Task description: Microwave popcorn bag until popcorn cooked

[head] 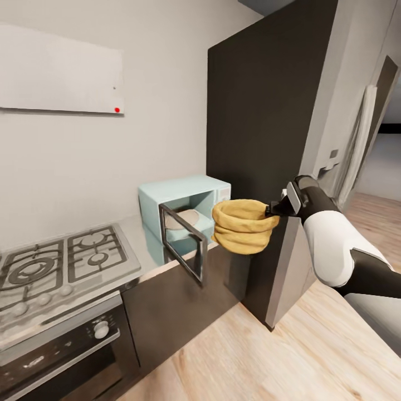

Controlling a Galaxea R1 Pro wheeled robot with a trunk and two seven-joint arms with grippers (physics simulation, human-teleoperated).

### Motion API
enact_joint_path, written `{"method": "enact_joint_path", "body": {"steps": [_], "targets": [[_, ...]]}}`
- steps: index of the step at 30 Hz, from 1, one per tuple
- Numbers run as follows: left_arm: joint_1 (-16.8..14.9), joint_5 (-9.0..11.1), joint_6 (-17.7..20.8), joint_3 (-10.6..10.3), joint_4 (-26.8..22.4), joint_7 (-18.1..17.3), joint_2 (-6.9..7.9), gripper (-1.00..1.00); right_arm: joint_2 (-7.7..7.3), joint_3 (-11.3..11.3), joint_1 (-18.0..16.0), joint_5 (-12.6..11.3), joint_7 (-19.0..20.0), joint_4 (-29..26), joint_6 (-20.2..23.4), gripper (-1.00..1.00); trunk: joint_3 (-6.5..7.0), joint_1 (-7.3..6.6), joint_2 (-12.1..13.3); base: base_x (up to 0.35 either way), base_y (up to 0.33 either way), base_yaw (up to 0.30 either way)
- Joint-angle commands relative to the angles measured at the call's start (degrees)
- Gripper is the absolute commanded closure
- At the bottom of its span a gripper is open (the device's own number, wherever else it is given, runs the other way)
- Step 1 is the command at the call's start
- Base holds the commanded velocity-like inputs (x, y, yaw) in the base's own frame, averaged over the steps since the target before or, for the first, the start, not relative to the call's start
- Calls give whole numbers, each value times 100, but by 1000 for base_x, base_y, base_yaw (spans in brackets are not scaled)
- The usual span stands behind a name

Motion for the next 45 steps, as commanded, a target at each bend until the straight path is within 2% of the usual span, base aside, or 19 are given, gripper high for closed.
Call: {"method": "enact_joint_path", "body": {"steps": [1,7,14,45], "targets": [[3,32,-7,6,-6,0,-1,-100,8,-37,-7,1,-12,-7,14,100,-6,1,-5,0,321,0],[2,32,-7,6,-6,0,-1,-100,29,-45,-7,2,-46,-11,14,100,-6,1,-5,0,289,0],[4,32,-7,6,-4,0,-1,-100,36,-46,-7,-4,-49,-4,14,100,-6,1,-5,20,27,0],[3,32,-7,6,-4,0,-1,-100,45,-46,-7,-20,-5,-3,14,100,-6,1,-5,175,124,0]]}}
